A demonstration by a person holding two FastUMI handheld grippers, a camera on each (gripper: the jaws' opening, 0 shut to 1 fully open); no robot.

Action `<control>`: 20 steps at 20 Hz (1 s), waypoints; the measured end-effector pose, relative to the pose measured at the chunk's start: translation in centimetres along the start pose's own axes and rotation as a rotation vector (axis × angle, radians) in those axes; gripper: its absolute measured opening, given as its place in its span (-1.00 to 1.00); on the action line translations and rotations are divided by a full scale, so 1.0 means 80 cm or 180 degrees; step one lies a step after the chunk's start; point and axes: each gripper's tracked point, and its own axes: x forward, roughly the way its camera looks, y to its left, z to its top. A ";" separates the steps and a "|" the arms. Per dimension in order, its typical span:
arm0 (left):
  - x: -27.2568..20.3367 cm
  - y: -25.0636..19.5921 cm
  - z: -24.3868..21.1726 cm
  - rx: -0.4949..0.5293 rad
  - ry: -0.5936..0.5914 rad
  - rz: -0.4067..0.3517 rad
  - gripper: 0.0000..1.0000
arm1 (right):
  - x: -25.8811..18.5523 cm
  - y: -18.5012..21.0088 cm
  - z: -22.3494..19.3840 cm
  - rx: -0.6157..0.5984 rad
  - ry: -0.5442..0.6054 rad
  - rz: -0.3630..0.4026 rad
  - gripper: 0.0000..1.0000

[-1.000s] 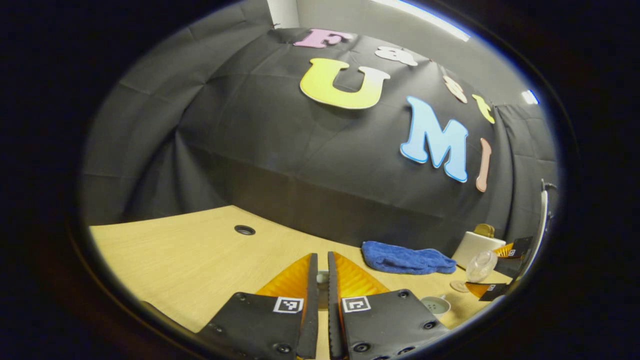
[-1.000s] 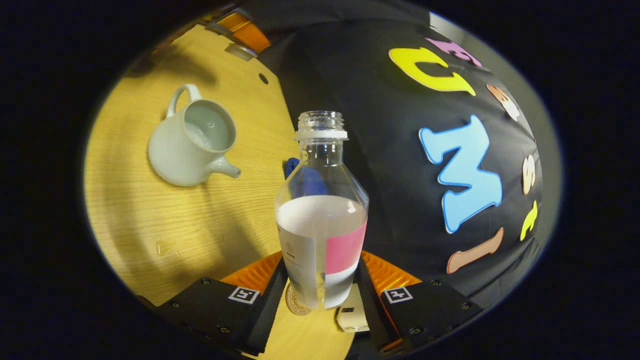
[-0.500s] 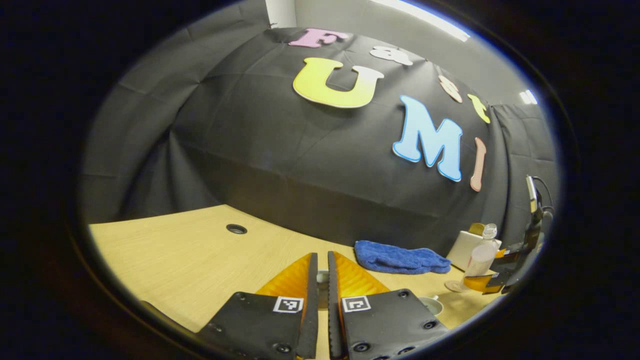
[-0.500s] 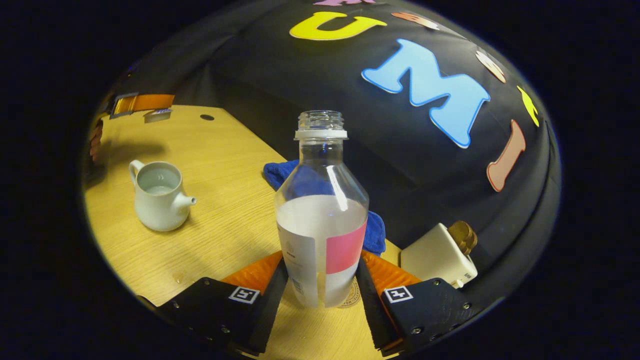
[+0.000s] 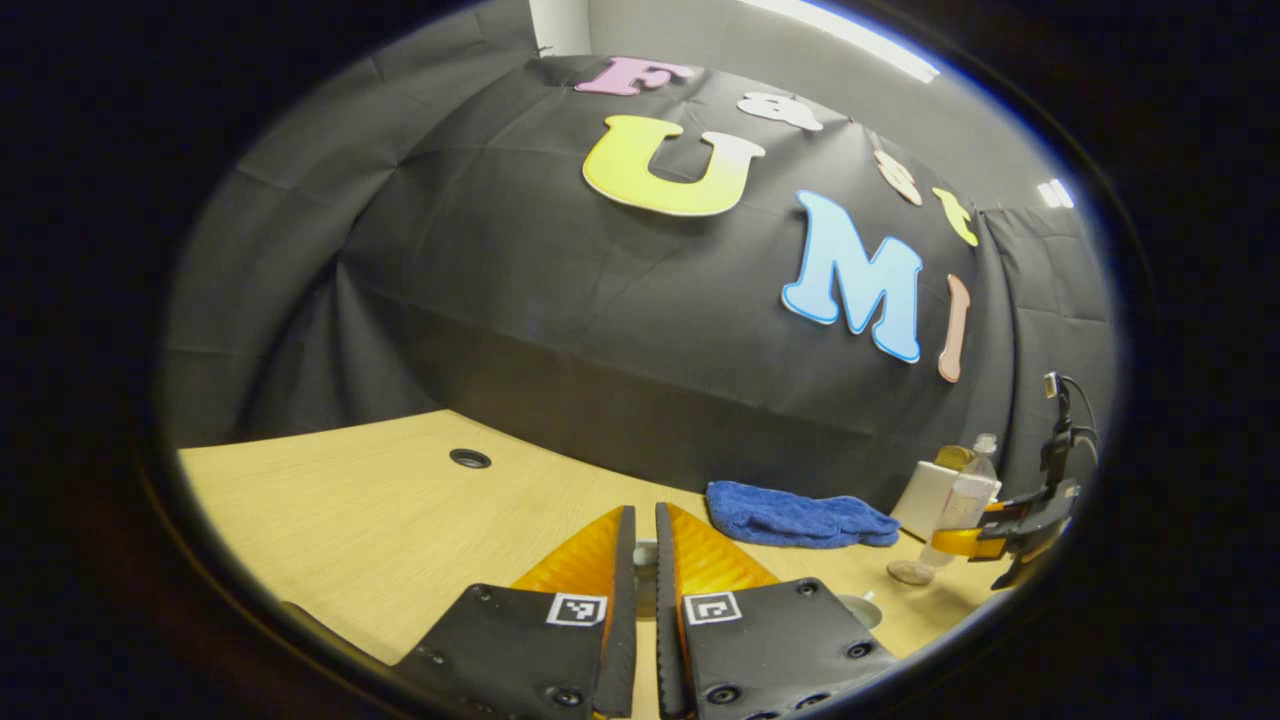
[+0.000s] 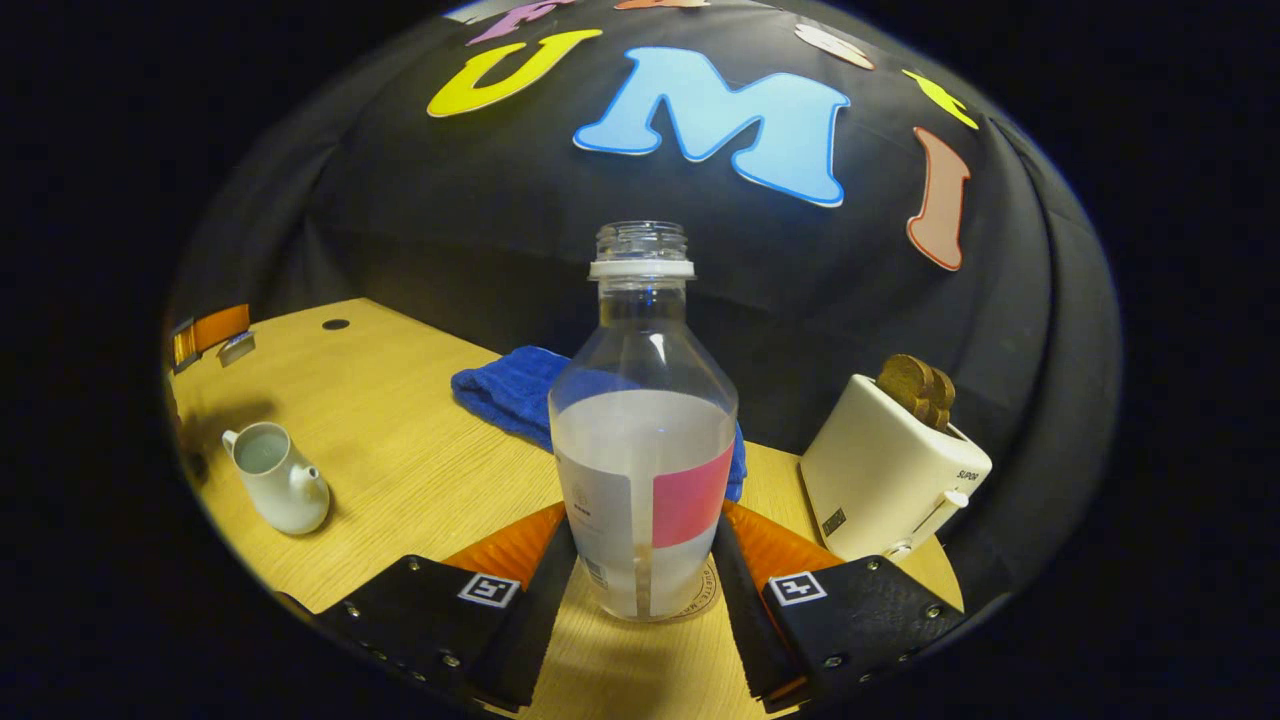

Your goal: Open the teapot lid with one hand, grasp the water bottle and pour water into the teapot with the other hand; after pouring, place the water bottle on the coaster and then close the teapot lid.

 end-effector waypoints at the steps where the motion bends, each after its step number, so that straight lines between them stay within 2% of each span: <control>1: 0.000 0.000 0.000 -0.0002 0.0001 -0.0003 -0.64 | 0.003 -0.003 0.000 0.0107 -0.0006 0.0012 0.51; 11: 0.003 -0.002 -0.001 0.0018 0.0014 -0.0018 -0.64 | 0.036 -0.033 -0.032 0.0692 -0.0065 -0.0169 0.51; 15: 0.002 -0.001 -0.002 0.0044 0.0013 -0.0013 -0.64 | 0.038 -0.035 -0.035 0.0849 -0.0076 -0.0133 0.52; 19: 0.004 -0.004 -0.004 0.0064 0.0029 -0.0019 -0.64 | 0.042 -0.036 -0.036 0.0847 -0.0095 -0.0110 0.49; 20: 0.004 -0.004 -0.003 0.0070 0.0033 -0.0020 -0.64 | 0.043 -0.033 -0.037 0.0854 -0.0093 -0.0084 0.56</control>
